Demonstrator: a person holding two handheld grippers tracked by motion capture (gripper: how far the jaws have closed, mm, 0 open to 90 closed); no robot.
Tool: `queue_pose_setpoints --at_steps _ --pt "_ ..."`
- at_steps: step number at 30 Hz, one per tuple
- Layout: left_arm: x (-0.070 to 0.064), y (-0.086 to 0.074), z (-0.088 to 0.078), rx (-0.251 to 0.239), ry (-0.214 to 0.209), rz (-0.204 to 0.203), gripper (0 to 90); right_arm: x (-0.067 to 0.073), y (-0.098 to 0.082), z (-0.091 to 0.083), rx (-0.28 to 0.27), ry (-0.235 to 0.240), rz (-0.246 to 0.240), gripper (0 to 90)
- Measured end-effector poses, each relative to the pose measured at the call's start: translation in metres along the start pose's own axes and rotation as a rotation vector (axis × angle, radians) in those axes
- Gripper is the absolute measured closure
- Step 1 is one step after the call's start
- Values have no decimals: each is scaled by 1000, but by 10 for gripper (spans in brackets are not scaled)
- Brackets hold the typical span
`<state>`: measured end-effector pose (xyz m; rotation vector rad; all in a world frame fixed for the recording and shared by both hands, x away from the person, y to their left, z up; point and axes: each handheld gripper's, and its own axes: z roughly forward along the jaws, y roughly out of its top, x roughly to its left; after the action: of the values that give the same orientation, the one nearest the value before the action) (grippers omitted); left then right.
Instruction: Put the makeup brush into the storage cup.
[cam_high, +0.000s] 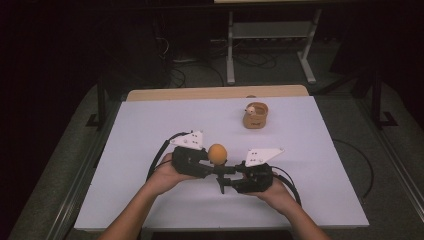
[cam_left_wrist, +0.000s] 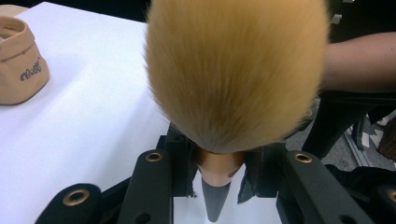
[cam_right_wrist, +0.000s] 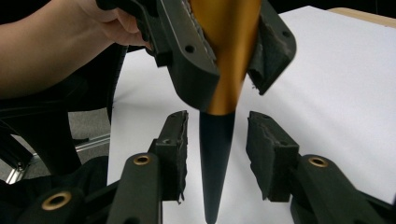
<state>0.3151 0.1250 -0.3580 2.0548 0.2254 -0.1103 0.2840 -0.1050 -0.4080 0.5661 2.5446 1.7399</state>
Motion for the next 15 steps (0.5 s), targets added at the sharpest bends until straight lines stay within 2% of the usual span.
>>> queue_pose_setpoints --at_steps 15 --pt "-1 0 4 7 -4 5 660 0 -1 2 -19 -2 16 673"
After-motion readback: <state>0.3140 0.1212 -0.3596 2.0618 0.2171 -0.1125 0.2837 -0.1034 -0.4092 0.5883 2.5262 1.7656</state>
